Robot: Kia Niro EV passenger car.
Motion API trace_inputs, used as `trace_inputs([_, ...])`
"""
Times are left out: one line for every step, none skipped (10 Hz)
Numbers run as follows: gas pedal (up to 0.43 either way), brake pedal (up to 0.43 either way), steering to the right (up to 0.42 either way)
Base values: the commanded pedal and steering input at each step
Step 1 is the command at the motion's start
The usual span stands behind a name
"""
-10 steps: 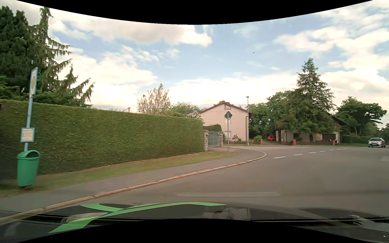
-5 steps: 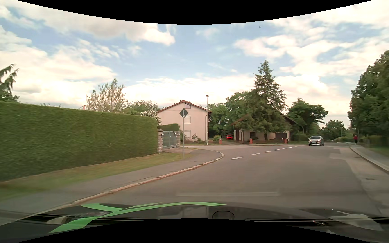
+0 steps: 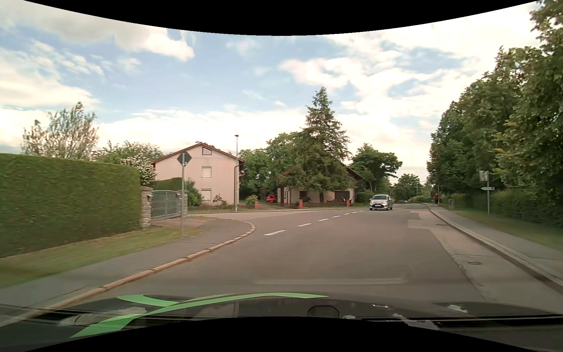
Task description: Follow the waypoints while adhering to traffic rules and regulations
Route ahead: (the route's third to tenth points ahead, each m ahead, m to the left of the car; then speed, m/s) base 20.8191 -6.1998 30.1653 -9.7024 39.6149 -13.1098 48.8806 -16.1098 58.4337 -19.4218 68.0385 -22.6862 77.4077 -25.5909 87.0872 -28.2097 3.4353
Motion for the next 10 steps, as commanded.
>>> trace_inputs([0.15,0.0,0.424])
trace_inputs([0.15,0.0,0.375])
trace_inputs([0.15,0.0,0.331])
trace_inputs([0.15,0.0,0.298])
trace_inputs([0.15,0.0,0.276])
trace_inputs([0.15,0.0,0.261])
trace_inputs([0.15,0.0,0.249])
trace_inputs([0.157,0.0,0.231])
trace_inputs([0.157,0.0,0.201])
trace_inputs([0.157,0.0,0.165])
